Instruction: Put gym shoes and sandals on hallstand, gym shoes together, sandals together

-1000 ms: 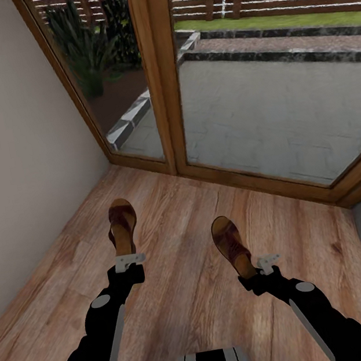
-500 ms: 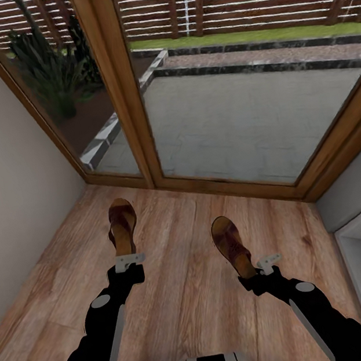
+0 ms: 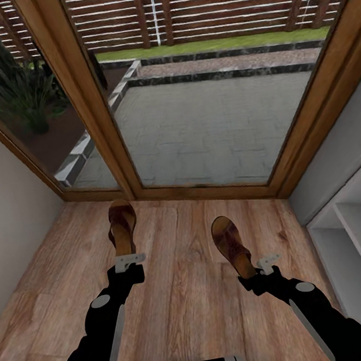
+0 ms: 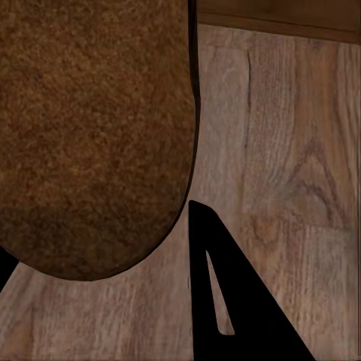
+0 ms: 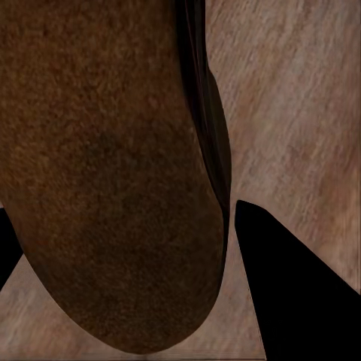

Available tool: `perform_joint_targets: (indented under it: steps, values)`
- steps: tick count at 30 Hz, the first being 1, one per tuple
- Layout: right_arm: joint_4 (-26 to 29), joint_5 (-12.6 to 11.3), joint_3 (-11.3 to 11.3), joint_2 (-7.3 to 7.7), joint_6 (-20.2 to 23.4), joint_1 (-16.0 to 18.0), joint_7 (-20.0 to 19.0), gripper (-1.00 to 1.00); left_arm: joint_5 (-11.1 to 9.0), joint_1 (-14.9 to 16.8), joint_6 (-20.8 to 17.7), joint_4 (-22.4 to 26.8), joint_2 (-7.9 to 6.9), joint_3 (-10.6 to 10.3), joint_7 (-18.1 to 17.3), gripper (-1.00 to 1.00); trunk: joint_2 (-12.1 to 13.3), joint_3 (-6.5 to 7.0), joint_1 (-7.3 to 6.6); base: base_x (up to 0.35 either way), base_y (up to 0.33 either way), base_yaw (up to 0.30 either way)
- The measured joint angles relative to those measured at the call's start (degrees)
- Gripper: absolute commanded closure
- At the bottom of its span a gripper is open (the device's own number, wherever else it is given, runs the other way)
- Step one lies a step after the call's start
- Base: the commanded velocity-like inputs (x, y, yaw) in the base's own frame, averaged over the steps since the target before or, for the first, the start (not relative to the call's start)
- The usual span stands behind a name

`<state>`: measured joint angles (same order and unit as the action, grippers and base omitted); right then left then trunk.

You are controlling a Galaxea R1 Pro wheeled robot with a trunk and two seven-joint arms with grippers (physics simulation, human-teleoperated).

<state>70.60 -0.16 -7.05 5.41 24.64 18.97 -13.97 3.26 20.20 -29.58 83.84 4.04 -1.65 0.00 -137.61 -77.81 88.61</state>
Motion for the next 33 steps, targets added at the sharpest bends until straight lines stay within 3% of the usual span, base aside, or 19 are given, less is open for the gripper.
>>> perform_joint_targets:
  steps: [10,22,33]
  values:
    - [0.0,0.0,0.0,0.00,-0.1,0.0,0.0,1.00,0.0,0.0,0.0,0.0,0.00,0.0,0.0,1.00,0.0,0.25,0.00,0.000,0.185,-0.073]
    - [0.0,0.0,0.0,0.00,-0.1,0.0,0.0,1.00,0.0,0.0,0.0,0.0,0.00,0.0,0.0,1.00,0.0,1.04,-0.01,0.017,0.295,-0.209]
    - [0.0,0.0,0.1,0.00,0.0,0.0,-0.1,1.00,0.0,0.0,0.0,0.0,0.00,0.0,0.0,1.00,-0.8,1.48,0.43,0.010,0.041,-0.220]
